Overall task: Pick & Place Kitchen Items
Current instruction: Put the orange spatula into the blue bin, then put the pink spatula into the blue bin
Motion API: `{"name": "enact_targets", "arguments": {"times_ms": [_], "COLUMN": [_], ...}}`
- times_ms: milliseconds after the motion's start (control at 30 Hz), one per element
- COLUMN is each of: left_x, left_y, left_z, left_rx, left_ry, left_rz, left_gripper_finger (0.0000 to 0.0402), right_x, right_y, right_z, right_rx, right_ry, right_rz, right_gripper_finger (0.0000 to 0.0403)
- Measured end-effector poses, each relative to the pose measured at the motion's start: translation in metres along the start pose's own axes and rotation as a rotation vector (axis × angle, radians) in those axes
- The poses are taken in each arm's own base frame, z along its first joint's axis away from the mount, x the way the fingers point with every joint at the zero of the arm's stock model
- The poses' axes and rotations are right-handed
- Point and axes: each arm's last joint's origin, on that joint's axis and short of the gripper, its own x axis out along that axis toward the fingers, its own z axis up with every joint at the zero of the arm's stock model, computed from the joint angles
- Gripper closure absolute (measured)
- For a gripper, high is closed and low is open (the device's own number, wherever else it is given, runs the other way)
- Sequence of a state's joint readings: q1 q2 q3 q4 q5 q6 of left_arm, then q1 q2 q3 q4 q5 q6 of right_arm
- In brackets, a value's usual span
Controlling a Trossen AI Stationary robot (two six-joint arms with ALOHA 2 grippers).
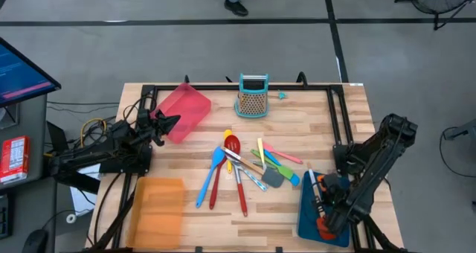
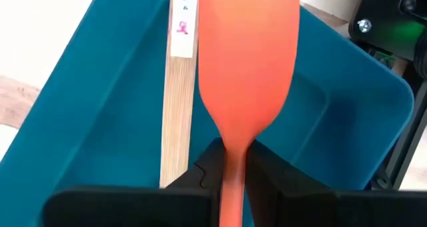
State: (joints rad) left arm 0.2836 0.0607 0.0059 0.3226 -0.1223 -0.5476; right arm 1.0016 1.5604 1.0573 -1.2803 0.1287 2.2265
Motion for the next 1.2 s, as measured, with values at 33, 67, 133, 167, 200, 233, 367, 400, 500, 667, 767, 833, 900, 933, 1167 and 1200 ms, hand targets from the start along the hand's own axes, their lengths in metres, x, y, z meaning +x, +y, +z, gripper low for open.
{"name": "enact_targets", "arguments": {"times_ms": [33,67,133,167,200,233,367,400,500,667,767,833,900,933,1167,1200], "left_x": [0.000,0.000,0.000,0.000,0.000,0.000,0.000,0.000,0.000,0.000,0.000,0.000,0.000,0.000,0.000,0.000], "left_y": [0.000,0.000,0.000,0.000,0.000,0.000,0.000,0.000,0.000,0.000,0.000,0.000,0.000,0.000,0.000,0.000], "left_z": [0.000,0.000,0.000,0.000,0.000,0.000,0.000,0.000,0.000,0.000,0.000,0.000,0.000,0.000,0.000,0.000], "left_rx": [0.000,0.000,0.000,0.000,0.000,0.000,0.000,0.000,0.000,0.000,0.000,0.000,0.000,0.000,0.000,0.000], "left_ry": [-0.001,-0.001,-0.001,-0.001,-0.001,-0.001,-0.001,-0.001,-0.001,-0.001,-0.001,-0.001,-0.001,-0.001,-0.001,-0.001], "left_rz": [0.000,0.000,0.000,0.000,0.000,0.000,0.000,0.000,0.000,0.000,0.000,-0.001,0.000,0.000,0.000,-0.001], "left_gripper_finger": [0.0399,0.0399,0.0399,0.0399,0.0399,0.0399,0.0399,0.0399,0.0399,0.0399,0.0399,0.0399,0.0399,0.0399,0.0399,0.0399], "right_x": [0.000,0.000,0.000,0.000,0.000,0.000,0.000,0.000,0.000,-0.001,-0.005,-0.010,-0.015,-0.018,-0.045,-0.048], "right_y": [-0.001,-0.001,-0.002,-0.002,-0.002,-0.002,-0.002,-0.002,-0.001,0.000,-0.002,-0.005,-0.007,-0.009,-0.024,-0.026], "right_z": [0.001,0.001,0.001,0.002,0.002,0.002,0.003,0.003,0.004,0.007,0.010,0.014,0.019,0.021,0.042,0.044], "right_rx": [-0.001,-0.002,-0.002,-0.002,-0.001,0.000,0.000,0.000,0.003,0.006,0.012,0.016,0.026,0.030,0.002,0.002], "right_ry": [-0.006,-0.011,-0.014,-0.015,-0.016,-0.017,-0.020,-0.020,-0.019,-0.013,-0.012,-0.016,-0.017,-0.014,-0.029,-0.031], "right_rz": [-0.008,-0.015,-0.017,-0.019,-0.021,-0.023,-0.026,-0.026,-0.027,-0.020,0.000,0.033,0.066,0.087,0.287,0.308], "right_gripper_finger": [0.0365,0.0365,0.0365,0.0364,0.0363,0.0361,0.0348,0.0345,0.0333,0.0294,0.0259,0.0232,0.0205,0.0193,0.0156,0.0157]}}
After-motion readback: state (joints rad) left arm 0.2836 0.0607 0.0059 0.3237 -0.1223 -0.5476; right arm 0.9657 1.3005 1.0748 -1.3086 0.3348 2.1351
